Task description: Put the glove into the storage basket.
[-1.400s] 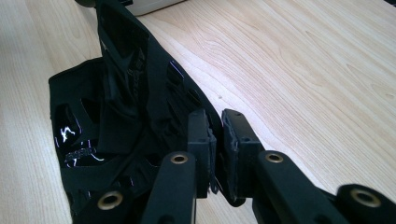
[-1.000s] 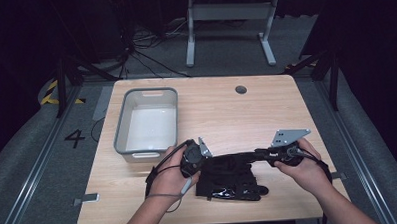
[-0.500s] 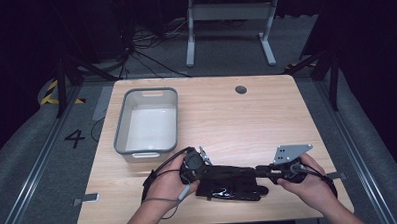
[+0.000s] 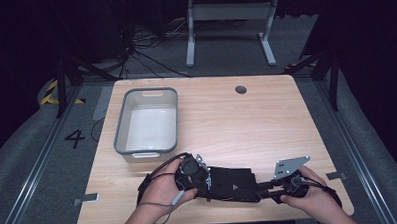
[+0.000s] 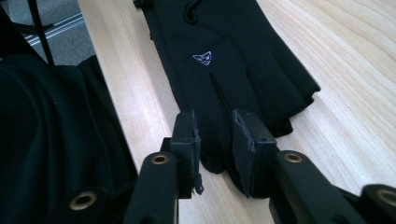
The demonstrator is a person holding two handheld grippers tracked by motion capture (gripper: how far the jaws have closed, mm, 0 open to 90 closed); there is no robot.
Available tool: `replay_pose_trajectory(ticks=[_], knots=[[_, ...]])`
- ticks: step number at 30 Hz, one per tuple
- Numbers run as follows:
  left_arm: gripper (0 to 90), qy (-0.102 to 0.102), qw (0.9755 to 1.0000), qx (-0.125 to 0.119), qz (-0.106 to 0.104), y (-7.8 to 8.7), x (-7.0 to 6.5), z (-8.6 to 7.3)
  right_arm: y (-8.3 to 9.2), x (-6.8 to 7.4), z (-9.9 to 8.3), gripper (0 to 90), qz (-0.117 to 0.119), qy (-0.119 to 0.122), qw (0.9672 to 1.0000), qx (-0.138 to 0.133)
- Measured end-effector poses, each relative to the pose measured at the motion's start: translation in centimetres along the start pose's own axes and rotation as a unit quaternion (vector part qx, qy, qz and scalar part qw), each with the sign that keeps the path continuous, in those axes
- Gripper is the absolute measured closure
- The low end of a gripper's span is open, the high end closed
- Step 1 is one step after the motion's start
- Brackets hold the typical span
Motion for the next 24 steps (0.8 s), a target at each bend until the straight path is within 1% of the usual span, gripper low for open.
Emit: replay_pose_trajectory(ticks=[1, 3, 5, 6, 7, 9, 10, 11, 12, 14, 15, 16, 17, 18, 19, 22, 24], knots=[[65.8, 0.001, 0.9999, -0.013, 0.009, 0.1, 0.2, 0.2, 0.3, 0.0, 0.0, 69.7, -0.008, -0.003, 1.0, -0.005], [67.6, 0.0, 0.9993, -0.032, 0.021, 0.0, 0.3, 0.5, 0.4, 0.0, 0.0, 70.9, -0.016, -0.005, 0.9998, -0.007], [69.8, -0.005, 0.9987, -0.046, 0.024, -0.4, 0.4, 0.9, 0.5, -0.4, -0.1, 73.3, -0.028, -0.012, 0.9995, -0.011], [71.4, -0.005, 0.9987, -0.046, 0.024, -0.4, 0.4, 0.9, 0.5, -0.4, -0.1, 73.3, -0.028, -0.012, 0.9995, -0.011], [73.1, -0.011, 0.9991, -0.038, 0.015, -1.0, 0.4, 1.1, 0.4, -0.9, -0.4, 75.7, -0.04, -0.024, 0.9989, -0.008], [75.0, -0.016, 0.9998, -0.009, -0.002, -2.0, 0.3, 1.0, 0.1, -1.1, -0.7, 77.7, -0.039, -0.034, 0.9987, 0.001], [75.9, -0.02, 0.9998, 0.0, -0.007, -2.4, 0.3, 1.0, -0.1, -1.2, -1.0, 78.0, -0.038, -0.038, 0.9985, 0.005], [76.1, -0.02, 0.9998, 0.0, -0.007, -2.4, 0.3, 1.0, -0.1, -1.2, -1.0, 78.0, -0.038, -0.038, 0.9985, 0.005], [76.9, -0.021, 0.9995, 0.022, -0.013, -3.3, 0.4, 0.8, -0.6, -1.4, -1.4, 78.0, -0.037, -0.041, 0.9984, 0.013], [77.4, -0.018, 0.9991, 0.035, -0.019, -3.9, 0.4, 0.7, -1.2, -1.5, -1.8, 78.0, -0.038, -0.038, 0.9983, 0.022], [77.4, -0.018, 0.9991, 0.035, -0.019, -3.9, 0.4, 0.7, -1.2, -1.5, -1.8, 78.0, -0.038, -0.038, 0.9983, 0.022], [77.4, -0.02, 0.9982, 0.053, -0.021, -4.4, 0.4, 0.7, -1.8, -1.7, -2.2, 79.2, -0.042, -0.039, 0.9978, 0.033], [77.4, -0.02, 0.9982, 0.053, -0.021, -4.4, 0.4, 0.7, -1.9, -1.7, -2.3, 79.5, -0.044, -0.039, 0.9976, 0.036], [77.4, -0.018, 0.998, 0.057, -0.022, -4.7, 0.5, 0.6, -1.9, -1.7, -2.3, 79.5, -0.044, -0.039, 0.9976, 0.036], [77.7, -0.014, 0.9974, 0.065, -0.027, -5.0, 0.6, 0.5, -2.1, -1.8, -2.5, 80.2, -0.046, -0.042, 0.9975, 0.036], [78.3, -0.008, 0.9977, 0.059, -0.033, -5.2, 0.9, 0.4, -2.1, -1.8, -2.6, 80.9, -0.054, -0.036, 0.9973, 0.036], [78.3, -0.01, 0.9978, 0.057, -0.033, -5.1, 0.9, 0.4, -2.1, -1.8, -2.6, 80.9, -0.056, -0.035, 0.9971, 0.037]])
Point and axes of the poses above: each handheld gripper's, and its own axes: y roughly backward along the jaws, z roughly out of its top, x roughly to its left, the point moved 3 cm from there along -y, roughly forward along the jaws, and after that the axes turned 8 degrees about -z, right-handed, at the moved point
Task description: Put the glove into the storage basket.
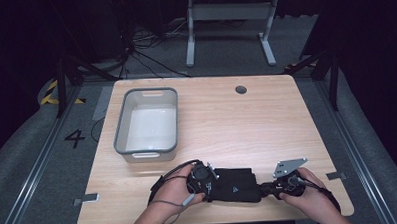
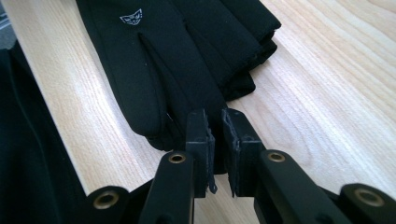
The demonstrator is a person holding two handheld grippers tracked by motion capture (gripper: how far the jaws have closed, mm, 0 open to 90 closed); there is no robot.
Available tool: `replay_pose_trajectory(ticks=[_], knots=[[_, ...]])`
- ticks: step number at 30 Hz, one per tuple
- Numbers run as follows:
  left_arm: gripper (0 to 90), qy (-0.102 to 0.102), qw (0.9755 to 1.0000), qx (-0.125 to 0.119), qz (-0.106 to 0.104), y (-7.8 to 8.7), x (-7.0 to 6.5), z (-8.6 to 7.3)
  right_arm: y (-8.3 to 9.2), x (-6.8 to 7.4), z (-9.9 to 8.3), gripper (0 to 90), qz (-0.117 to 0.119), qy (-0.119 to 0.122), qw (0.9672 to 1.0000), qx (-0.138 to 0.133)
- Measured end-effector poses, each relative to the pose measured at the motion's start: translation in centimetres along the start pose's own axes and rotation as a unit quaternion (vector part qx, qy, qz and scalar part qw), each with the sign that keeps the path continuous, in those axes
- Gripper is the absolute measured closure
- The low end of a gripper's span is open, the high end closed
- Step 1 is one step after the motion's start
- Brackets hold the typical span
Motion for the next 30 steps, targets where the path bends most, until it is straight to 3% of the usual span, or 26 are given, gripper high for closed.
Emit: replay_pose_trajectory(ticks=[3, 6, 8, 9, 11, 16, 19, 21, 26, 30], knots=[[75.4, -0.003, 0.9998, -0.019, -0.008, 0.9, -0.4, 0.0, 0.2, -0.3, 0.0, 80.3, -0.018, 0.007, 0.9998, 0.0], [75.1, -0.001, 0.9992, -0.039, 0.0, 1.9, -0.7, -0.1, 0.7, -0.7, -0.1, 79.9, -0.023, 0.001, 0.9997, -0.004], [73.8, -0.004, 0.9976, -0.068, 0.011, 2.9, -1.0, 0.0, 1.2, -1.0, -0.2, 79.2, -0.026, -0.005, 0.9996, -0.009], [72.3, -0.004, 0.9976, -0.068, 0.011, 2.9, -1.0, 0.0, 1.2, -1.0, -0.2, 79.2, -0.026, -0.005, 0.9996, -0.009], [68.8, -0.005, 0.9942, -0.101, 0.035, 3.9, -1.2, 0.3, 1.9, -1.3, -0.4, 78.1, -0.025, -0.016, 0.9994, -0.018], [66.5, -0.004, 0.9921, -0.116, 0.046, 4.5, -1.3, 0.5, 2.7, -2.0, -0.5, 76.4, -0.029, -0.026, 0.9986, -0.037], [64.7, 0.001, 0.99, -0.128, 0.058, 4.7, -1.0, 0.5, 2.8, -2.2, -0.5, 75.7, -0.031, -0.03, 0.9983, -0.039], [64.0, 0.002, 0.9874, -0.146, 0.062, 4.8, -0.9, 0.6, 2.8, -2.5, -0.6, 74.3, -0.032, -0.034, 0.9981, -0.04], [63.5, -0.007, 0.986, -0.158, 0.051, 4.2, -0.6, 1.8, 3.1, -2.9, -0.7, 73.0, -0.036, -0.045, 0.9972, -0.048], [60.3, -0.013, 0.9871, -0.153, 0.044, 3.4, -0.5, 2.8, 3.3, -3.5, -1.0, 72.3, -0.037, -0.055, 0.9965, -0.051]])
Point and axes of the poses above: each handheld gripper's, and its own axes: y roughly backward along the jaws, z roughly out of its top, x roughly to its left, the point moved 3 cm from there along -y, roughly forward along the jaws, and after that the axes turned 8 degrees about -z, right-handed, at the moved point
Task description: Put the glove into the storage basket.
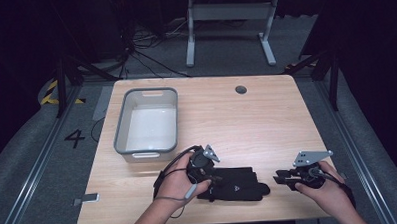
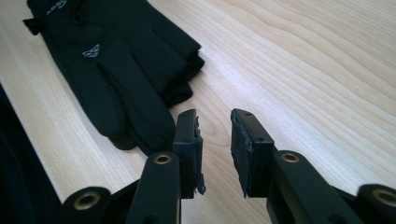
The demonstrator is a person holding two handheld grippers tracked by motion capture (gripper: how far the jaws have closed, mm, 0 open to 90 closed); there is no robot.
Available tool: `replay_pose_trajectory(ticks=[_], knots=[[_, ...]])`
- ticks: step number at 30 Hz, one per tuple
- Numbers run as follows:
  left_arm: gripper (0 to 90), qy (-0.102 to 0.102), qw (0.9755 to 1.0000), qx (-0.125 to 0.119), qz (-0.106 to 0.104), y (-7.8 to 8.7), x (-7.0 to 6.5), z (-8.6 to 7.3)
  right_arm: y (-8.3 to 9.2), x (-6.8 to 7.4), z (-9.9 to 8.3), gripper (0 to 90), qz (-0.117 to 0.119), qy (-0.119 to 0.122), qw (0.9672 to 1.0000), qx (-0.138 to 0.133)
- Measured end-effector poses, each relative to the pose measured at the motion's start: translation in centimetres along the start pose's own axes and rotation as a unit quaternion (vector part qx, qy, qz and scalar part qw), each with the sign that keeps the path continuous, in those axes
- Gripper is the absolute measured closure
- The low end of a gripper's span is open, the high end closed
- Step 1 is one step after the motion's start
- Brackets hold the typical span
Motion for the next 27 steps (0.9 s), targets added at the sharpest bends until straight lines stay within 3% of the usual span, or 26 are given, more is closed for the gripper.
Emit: replay_pose_trajectory(ticks=[6, 10, 17, 20, 22, 24, 27], knots=[[57.3, -0.019, 0.9997, 0.014, 0.003, -1.2, -0.1, 0.3, -0.1, -0.8, -0.4, 71.6, -0.002, -0.01, 0.9999, 0.003], [54.5, -0.05, 0.9984, 0.023, -0.01, -2.3, -0.5, 0.6, -0.2, -0.9, -0.5, 71.2, 0.003, -0.018, 0.9998, 0.004], [46.3, -0.081, 0.9961, 0.025, -0.024, -3.7, -0.2, 1.2, -0.3, -0.7, -0.4, 69.3, 0.017, -0.024, 0.9996, 0.0], [42.8, -0.077, 0.9962, 0.028, -0.029, -4.2, -0.1, 1.4, -0.5, -0.6, -0.5, 68.8, 0.021, -0.031, 0.9993, 0.006], [39.8, -0.079, 0.9963, 0.03, -0.018, -4.7, 0.1, 1.6, -0.8, -0.6, -0.6, 68.8, 0.024, -0.035, 0.9991, 0.008], [36.4, -0.065, 0.997, 0.039, -0.019, -5.2, 0.2, 1.6, -0.9, -0.6, -0.6, 68.6, 0.027, -0.038, 0.9989, 0.01], [35.7, -0.07, 0.9965, 0.041, -0.019, -5.8, 0.5, 1.5, -0.8, -0.5, -0.5, 67.8, 0.029, -0.041, 0.9987, 0.004]])
Point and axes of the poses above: each handheld gripper's, and its own axes: y roughly backward along the jaws, z roughly out of its top, x roughly to its left, the point moved 3 cm from there along -y, roughly forward along the jaws, and after that the axes turned 8 degrees about -z, right-handed, at the moved point
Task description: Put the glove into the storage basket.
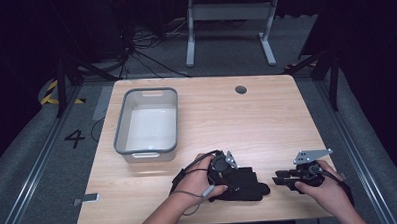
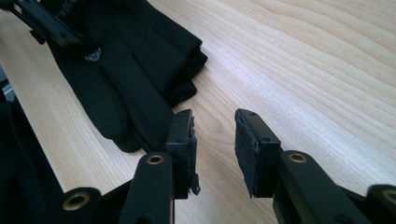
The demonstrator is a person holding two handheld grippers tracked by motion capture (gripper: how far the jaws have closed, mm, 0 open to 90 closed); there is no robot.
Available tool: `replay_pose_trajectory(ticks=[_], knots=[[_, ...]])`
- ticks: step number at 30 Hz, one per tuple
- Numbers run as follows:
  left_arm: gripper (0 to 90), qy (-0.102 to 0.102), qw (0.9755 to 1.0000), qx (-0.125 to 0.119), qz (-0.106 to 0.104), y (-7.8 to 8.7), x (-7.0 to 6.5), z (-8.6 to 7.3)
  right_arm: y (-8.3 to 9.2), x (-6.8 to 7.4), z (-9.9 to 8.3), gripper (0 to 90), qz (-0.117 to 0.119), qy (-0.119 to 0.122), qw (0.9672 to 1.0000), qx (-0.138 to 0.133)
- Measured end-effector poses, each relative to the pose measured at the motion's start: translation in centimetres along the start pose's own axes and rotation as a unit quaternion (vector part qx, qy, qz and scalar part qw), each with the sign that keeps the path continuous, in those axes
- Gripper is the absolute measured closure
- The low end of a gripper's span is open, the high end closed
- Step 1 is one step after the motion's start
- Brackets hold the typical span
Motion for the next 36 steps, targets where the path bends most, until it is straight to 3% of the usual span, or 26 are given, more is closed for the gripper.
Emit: replay_pose_trajectory(ticks=[8, 16, 22, 27, 29, 32, 36], knots=[[27.3, 0.002, 0.9998, 0.019, -0.009, -1.4, 0.3, -0.4, 0.1, 0.1, 0.1, 66.7, 0.006, -0.004, 1.0, -0.006], [20.2, -0.001, 0.9996, 0.017, -0.022, -2.0, 0.3, -0.6, 0.2, 0.1, 0.2, 66.0, 0.011, -0.007, 0.9999, -0.01], [19.1, -0.013, 0.9995, 0.024, -0.015, -2.1, 0.2, -0.6, 0.1, 0.2, 0.2, 65.6, 0.014, -0.007, 0.9998, -0.008], [19.5, -0.02, 0.9991, 0.037, -0.001, -2.2, 0.0, -0.4, 0.1, 0.2, 0.2, 65.6, 0.016, -0.007, 0.9998, -0.01], [21.1, -0.013, 0.9991, 0.04, 0.006, -2.3, -0.2, -0.3, 0.1, 0.3, 0.2, 65.2, 0.022, -0.007, 0.9997, -0.012], [27.3, -0.013, 0.9986, 0.045, 0.023, -2.3, -0.2, -0.2, 0.0, 0.3, 0.3, 65.2, 0.025, -0.01, 0.9995, -0.014], [36.9, -0.001, 0.9989, 0.037, 0.028, -2.1, 0.1, -0.2, 0.0, 0.3, 0.2, 65.2, 0.025, -0.01, 0.9996, -0.014]])
Point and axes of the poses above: each handheld gripper's, and its own axes: y roughly backward along the jaws, z roughly out of its top, x roughly to its left, the point moved 3 cm from there along -y, roughly forward along the jaws, and after that the axes turned 8 degrees about -z, right-handed, at the moved point
